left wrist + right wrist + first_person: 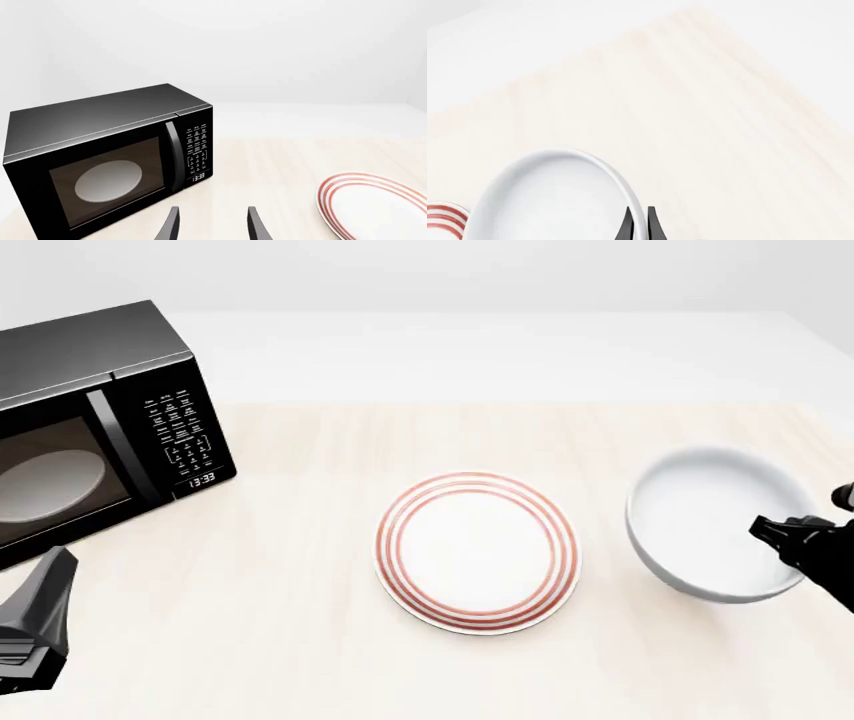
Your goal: Put the white bowl to the right of the plate.
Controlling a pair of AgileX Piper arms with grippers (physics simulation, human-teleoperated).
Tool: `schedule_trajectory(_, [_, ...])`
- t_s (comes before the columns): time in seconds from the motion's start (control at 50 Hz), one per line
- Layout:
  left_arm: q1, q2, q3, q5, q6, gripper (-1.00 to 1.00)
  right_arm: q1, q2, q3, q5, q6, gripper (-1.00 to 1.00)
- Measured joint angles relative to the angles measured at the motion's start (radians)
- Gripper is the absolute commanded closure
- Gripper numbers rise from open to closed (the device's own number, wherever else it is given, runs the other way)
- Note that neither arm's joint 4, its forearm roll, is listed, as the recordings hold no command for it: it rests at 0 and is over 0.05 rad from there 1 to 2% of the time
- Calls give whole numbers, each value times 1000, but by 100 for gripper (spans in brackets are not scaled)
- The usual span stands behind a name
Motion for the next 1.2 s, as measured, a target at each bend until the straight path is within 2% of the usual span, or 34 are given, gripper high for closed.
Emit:
schedule_trajectory(0.64, [0,0,0,0,0,-100,-39,237,-16,-172,13,100])
schedule_trajectory(0.96, [0,0,0,0,0,-100,-48,300,-36,-209,24,100])
schedule_trajectory(0.98, [0,0,0,0,0,-100,-48,302,-37,-209,25,-100])
schedule_trajectory(1.2, [0,0,0,0,0,-100,-38,289,-49,-193,22,-100])
